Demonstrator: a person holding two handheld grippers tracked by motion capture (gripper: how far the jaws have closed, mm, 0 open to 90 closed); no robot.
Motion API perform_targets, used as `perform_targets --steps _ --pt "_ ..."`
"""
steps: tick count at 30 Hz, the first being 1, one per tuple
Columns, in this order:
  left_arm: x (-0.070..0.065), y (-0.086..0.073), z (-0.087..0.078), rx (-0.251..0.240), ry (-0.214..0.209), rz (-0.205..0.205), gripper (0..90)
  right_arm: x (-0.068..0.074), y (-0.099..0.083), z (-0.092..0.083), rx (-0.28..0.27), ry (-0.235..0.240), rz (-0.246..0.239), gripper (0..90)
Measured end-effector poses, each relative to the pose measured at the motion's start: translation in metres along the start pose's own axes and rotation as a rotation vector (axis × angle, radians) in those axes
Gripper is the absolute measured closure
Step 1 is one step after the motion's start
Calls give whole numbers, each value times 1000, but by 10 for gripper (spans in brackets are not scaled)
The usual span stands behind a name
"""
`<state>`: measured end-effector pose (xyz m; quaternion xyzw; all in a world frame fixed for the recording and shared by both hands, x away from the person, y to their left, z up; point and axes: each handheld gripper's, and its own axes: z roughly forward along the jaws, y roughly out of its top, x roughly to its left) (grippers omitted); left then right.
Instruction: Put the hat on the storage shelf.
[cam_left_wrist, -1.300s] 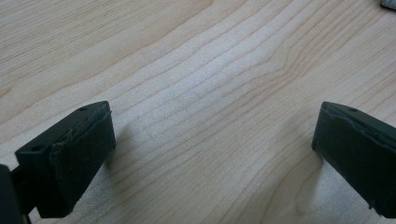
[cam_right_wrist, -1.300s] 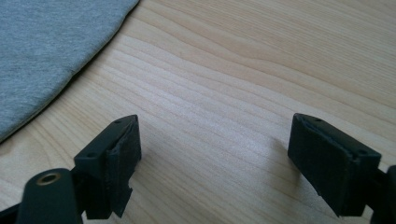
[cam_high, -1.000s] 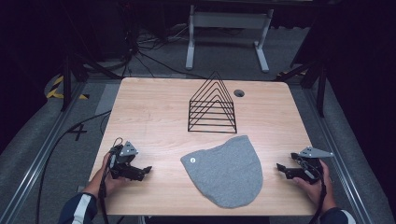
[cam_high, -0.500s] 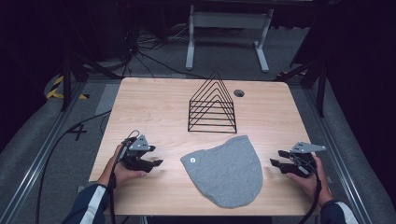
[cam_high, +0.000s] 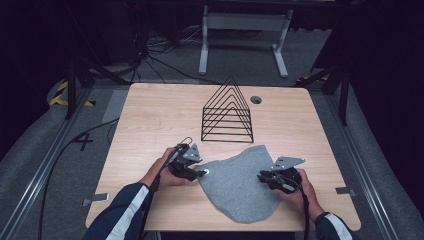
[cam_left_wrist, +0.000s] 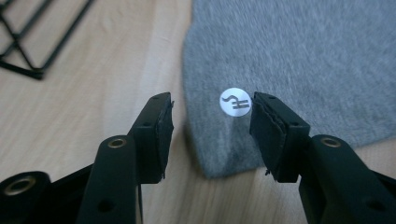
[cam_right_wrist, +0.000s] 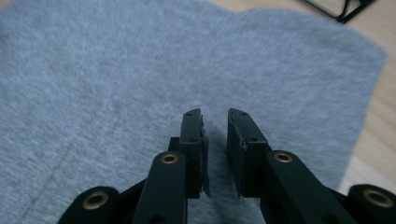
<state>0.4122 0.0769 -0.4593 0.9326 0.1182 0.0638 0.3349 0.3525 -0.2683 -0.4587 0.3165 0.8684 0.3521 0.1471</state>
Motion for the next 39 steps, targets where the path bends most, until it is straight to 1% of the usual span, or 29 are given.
perform_targets --steps 1,2,3,5,7,10,13,15,17,18,20,21,22,23,24,25,26,27,28,29,31,32,33,34,35,36,37,38,39 --pt "-1 0 1 -4 -2 2 518 0 0 0 -2 3 10 767" --pt "-3 0 0 -5 -7 6 518 1 1 0 0 1 3 766" --pt "-4 -1 -1 0 -15 0 525 1 1 1 2 0 -4 763" --pt "-8 -5 -2 -4 -46 -25 525 1 1 1 3 1 -1 759" --pt "-16 -9 -5 0 -65 -27 524 1 2 1 10 -7 -13 732" --pt "-30 -13 -10 9 -59 -39 525 2 6 5 13 -14 -30 724" --pt "-42 -15 -12 13 -48 -42 528 1 12 11 15 -31 -74 719" --pt "-50 -16 -13 10 -42 -54 536 -1 16 15 13 -28 -82 721" --pt "-59 -16 -15 21 -52 -45 542 -4 21 20 8 -19 -80 726" --pt "-62 -16 -14 9 -54 -45 548 -5 24 23 11 -15 -77 727" --pt "-72 -14 -13 21 -64 -35 549 -6 29 28 13 -18 -90 735" --pt "-76 -13 -12 18 -74 -21 549 -6 32 31 12 -18 -98 740" --pt "-82 -10 -11 26 -86 -6 549 -6 34 32 14 -18 -99 742" --pt "-82 -10 -11 26 -86 -6 549 -5 37 36 16 -22 -111 742" --pt "-87 -8 -10 27 -92 -2 550 -5 40 38 17 -28 -119 743" --pt "-96 -3 -5 22 -100 17 550 -4 43 41 15 -37 -137 745" --pt "-99 1 -3 20 -108 20 550 -3 45 43 16 -40 -145 745" --pt "-102 3 -1 21 -105 27 550 -2 48 46 17 -50 -157 745" --pt "-106 8 2 23 -115 29 550 -1 50 48 18 -54 -170 745" --pt "-107 10 4 25 -124 40 550 1 53 51 18 -66 -180 744" --pt "-111 18 11 13 -126 56 549 3 55 54 14 -83 -192 727" --pt "-112 22 14 15 -139 59 549 5 56 55 10 -94 -198 714" --pt "-113 24 17 1 -137 57 547 6 56 56 8 -111 -203 696" --pt "-113 27 19 6 -138 75 545 6 56 55 6 -118 -204 686" --pt "-115 29 21 0 -129 72 538 6 56 54 2 -111 -196 684" --pt "-116 31 23 -1 -133 74 529 5 56 51 -8 -109 -187 683" --pt "-116 33 24 -2 -135 80 525 5 55 48 -20 -104 -175 680" --pt "-116 34 23 8 -139 89 519 4 53 44 -31 -97 -154 676" --pt "-114 34 20 9 -141 86 501 3 52 39 -41 -89 -138 674"
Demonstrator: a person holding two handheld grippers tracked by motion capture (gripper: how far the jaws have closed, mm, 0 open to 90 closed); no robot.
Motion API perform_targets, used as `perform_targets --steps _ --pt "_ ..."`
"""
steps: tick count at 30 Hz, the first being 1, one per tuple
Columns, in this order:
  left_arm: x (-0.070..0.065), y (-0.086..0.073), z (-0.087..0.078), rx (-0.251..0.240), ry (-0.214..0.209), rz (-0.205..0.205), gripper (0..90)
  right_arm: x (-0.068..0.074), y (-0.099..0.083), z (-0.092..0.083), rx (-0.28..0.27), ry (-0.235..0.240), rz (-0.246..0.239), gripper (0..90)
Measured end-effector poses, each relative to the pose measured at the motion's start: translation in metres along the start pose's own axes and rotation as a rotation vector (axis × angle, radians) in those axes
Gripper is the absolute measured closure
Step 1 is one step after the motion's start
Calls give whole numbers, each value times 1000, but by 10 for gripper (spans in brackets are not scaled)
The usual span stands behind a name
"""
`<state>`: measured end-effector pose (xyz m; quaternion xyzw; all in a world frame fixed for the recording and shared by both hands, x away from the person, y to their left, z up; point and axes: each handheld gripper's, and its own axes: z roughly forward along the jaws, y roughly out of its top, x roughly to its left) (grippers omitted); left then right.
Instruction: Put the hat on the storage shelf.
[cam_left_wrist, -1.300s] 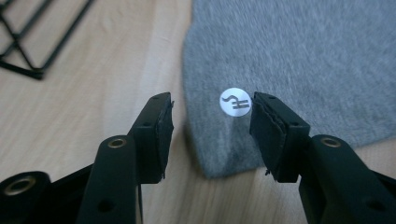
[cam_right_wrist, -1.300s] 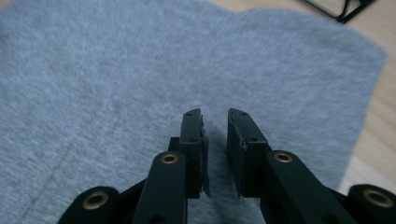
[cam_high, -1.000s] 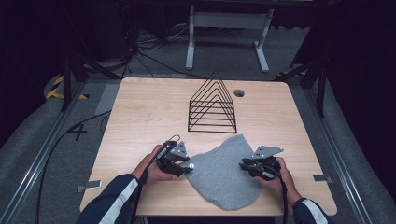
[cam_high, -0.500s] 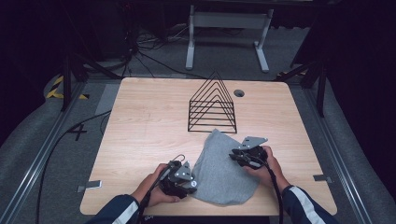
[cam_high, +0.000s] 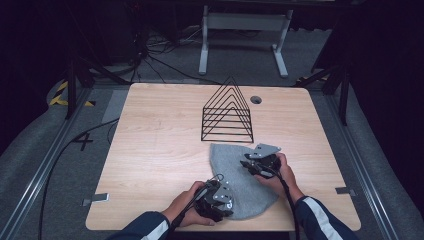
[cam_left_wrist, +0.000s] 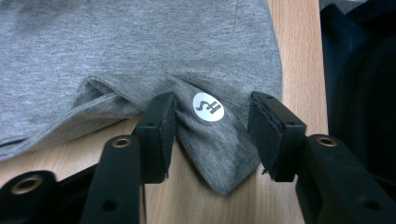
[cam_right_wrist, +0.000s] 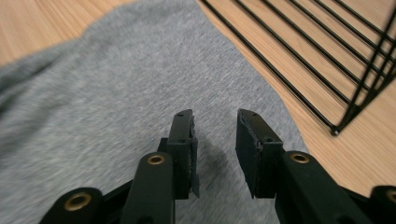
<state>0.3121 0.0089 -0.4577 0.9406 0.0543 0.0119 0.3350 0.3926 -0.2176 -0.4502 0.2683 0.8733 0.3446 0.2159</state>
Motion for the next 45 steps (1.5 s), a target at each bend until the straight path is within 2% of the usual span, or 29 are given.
perform_targets --steps 1,2,3,6,8,9,10,11,12,13,15,17,19,20,21,23,25,26,28,29,32,34,38,42,45 --pt "3 0 -4 -11 0 3 467 -1 -2 -5 -11 10 22 672" --pt "4 -1 -7 -24 -1 -10 461 0 -5 -10 -16 16 34 673" --pt "7 -1 -13 -35 6 -3 454 1 -7 -13 -16 23 44 672" --pt "16 -3 -34 -87 23 -8 418 11 -13 -27 -17 43 44 667" --pt "28 -4 -45 -123 50 -18 414 17 -17 -35 -24 57 50 669" --pt "28 -4 -45 -123 50 -18 414 23 -20 -40 -32 66 67 678" --pt "42 -3 -47 -111 94 -20 414 28 -22 -44 -43 68 78 695" --pt "42 -3 -47 -111 94 -20 414 28 -22 -44 -43 68 78 695" --pt "60 -4 -42 -81 112 -28 415 39 -26 -48 -56 85 91 715" --pt "70 -5 -39 -72 110 -45 415 46 -27 -50 -58 89 89 730" --pt "88 -6 -32 -69 125 -73 414 59 -29 -52 -57 120 78 754" --pt "101 -6 -28 -87 150 -83 417 71 -31 -53 -51 147 55 774" --pt "112 -2 -25 -109 149 -100 414 79 -32 -52 -42 175 42 786" --pt "115 0 -24 -118 173 -90 414 83 -33 -51 -35 183 28 790" --pt "115 0 -24 -118 173 -90 418 86 -33 -50 -31 190 13 790" --pt "124 6 -16 -115 181 -109 408 88 -34 -49 -15 197 -2 790" --pt "129 7 -9 -93 187 -92 414 88 -35 -47 1 201 -9 784" --pt "131 7 -4 -56 198 -63 409 88 -35 -46 12 200 -20 781" --pt "136 2 2 -20 188 -76 410 85 -37 -47 20 198 -36 777" --pt "138 -1 1 -41 167 -108 413 84 -37 -47 25 195 -37 776" --pt "137 -6 -3 -37 140 -125 421 75 -40 -49 30 196 -22 774" --pt "132 -9 -7 -12 130 -124 425 69 -42 -51 39 186 -14 761" --pt "108 -15 -16 36 82 -77 425 54 -47 -54 51 156 9 754" --pt "81 -20 -20 45 52 -66 429 38 -53 -57 61 112 57 743" --pt "60 -22 -21 44 36 -68 434 27 -57 -57 54 106 105 731"
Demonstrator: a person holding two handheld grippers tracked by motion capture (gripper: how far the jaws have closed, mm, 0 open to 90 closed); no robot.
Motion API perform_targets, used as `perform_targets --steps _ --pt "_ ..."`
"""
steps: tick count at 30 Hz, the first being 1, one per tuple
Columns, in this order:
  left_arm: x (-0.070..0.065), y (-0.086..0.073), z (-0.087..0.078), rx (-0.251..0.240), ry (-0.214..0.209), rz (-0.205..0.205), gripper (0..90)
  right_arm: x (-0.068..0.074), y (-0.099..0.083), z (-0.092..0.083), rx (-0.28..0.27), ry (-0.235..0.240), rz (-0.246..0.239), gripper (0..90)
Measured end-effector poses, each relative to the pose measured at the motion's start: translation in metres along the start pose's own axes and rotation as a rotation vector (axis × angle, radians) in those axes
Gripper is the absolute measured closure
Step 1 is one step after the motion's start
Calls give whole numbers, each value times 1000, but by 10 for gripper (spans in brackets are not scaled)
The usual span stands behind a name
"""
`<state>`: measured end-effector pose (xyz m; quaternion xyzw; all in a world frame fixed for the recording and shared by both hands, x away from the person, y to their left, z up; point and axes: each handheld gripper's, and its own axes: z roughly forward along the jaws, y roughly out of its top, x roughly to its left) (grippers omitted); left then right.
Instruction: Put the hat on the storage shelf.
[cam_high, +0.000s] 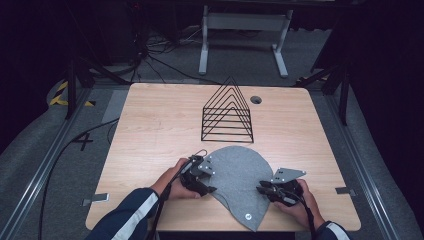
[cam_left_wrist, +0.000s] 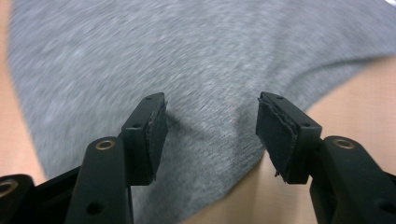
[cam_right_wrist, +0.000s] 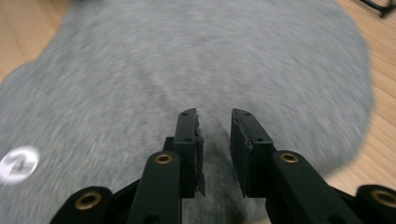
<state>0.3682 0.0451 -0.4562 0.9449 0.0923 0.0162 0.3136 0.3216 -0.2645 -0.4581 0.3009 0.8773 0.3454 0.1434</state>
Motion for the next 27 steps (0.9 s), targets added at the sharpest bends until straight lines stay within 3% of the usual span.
perform_targets --steps 2,3,4,5,7,10,12,14,16,18,20,24,27 --pt "-11 -1 1 -16 -23 -1 434 -6 -1 0 -2 -19 20 732" --pt "-17 -1 2 -8 -19 26 416 -9 -1 0 0 -32 21 730" --pt "-17 -1 2 -8 -19 26 402 -9 -1 0 0 -32 21 730" --pt "-25 -1 3 1 7 69 402 -10 0 -1 3 -49 20 728" --pt "-34 2 5 5 6 79 400 -16 -1 -1 5 -72 31 726" --pt "-40 3 7 -9 -8 69 399 -19 -1 -1 4 -91 31 717" --pt "-38 4 7 -23 -57 32 400 -23 0 0 5 -112 27 684" --pt "-36 3 5 -23 -55 27 394 -24 0 0 3 -123 29 659" --pt "-30 2 1 -43 -33 -2 363 -28 2 -1 -3 -128 32 626" --pt "-19 1 -7 -89 1 -46 334 -34 4 -5 -45 -119 73 584" --pt "-6 1 -12 -128 38 -78 300 -39 4 -5 -51 -122 97 524" --pt "20 4 -12 -78 122 -88 251 -40 3 2 -11 -106 124 413" --pt "37 8 -6 -82 120 -121 245 -38 6 7 1 -109 125 364"
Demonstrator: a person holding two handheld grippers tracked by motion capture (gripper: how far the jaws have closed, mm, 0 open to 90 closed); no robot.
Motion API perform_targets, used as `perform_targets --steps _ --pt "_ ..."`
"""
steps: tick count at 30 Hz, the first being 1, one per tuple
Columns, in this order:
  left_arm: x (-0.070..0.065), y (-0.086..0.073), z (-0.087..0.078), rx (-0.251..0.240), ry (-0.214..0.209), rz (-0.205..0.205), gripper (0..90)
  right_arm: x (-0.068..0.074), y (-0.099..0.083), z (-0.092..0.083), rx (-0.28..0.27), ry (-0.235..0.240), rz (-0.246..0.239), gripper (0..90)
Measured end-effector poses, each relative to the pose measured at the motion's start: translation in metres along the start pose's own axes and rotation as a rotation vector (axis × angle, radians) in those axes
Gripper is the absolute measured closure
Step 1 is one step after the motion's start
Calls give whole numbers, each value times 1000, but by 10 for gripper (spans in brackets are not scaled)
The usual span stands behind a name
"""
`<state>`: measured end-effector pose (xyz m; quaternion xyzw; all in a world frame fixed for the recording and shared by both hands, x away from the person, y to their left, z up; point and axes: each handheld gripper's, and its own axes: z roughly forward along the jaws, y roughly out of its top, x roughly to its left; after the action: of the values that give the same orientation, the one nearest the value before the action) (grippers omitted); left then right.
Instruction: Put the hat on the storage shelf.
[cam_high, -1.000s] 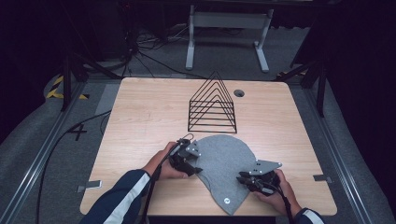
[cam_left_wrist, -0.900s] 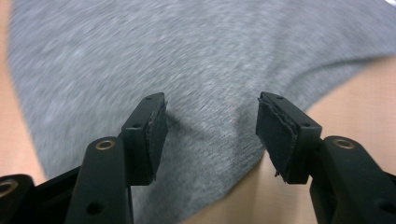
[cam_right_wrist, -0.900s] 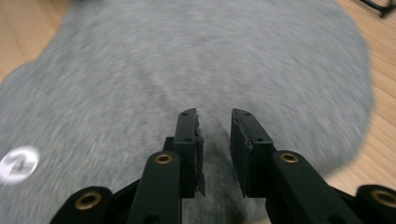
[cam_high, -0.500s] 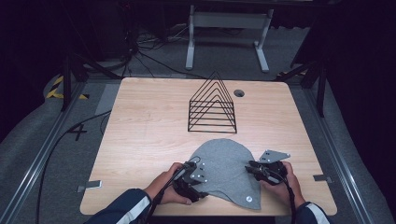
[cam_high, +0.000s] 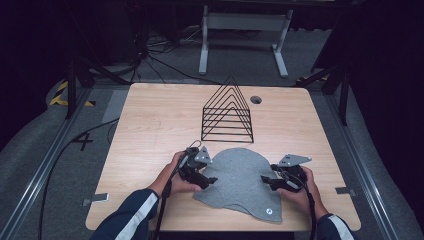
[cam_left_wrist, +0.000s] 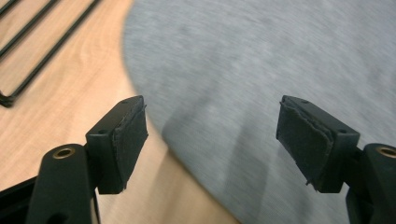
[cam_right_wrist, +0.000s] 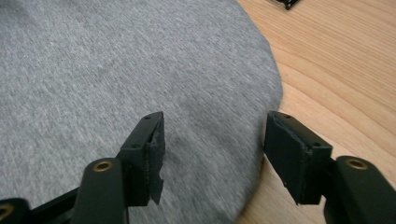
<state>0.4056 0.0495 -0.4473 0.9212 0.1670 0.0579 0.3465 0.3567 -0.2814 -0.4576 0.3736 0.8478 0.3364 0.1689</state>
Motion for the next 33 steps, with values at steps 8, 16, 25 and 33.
perform_targets --steps 8,16,25,33 --pt "18 7 27 42 6 -38 178 -2 3 8 12 -12 39 264" --pt "-4 11 25 55 -32 3 344 1 6 7 25 14 20 415" --pt "-5 9 22 36 -75 -17 739 7 8 8 12 76 3 783" --pt "-8 16 5 10 -38 30 802 4 13 -2 -29 66 -8 838"
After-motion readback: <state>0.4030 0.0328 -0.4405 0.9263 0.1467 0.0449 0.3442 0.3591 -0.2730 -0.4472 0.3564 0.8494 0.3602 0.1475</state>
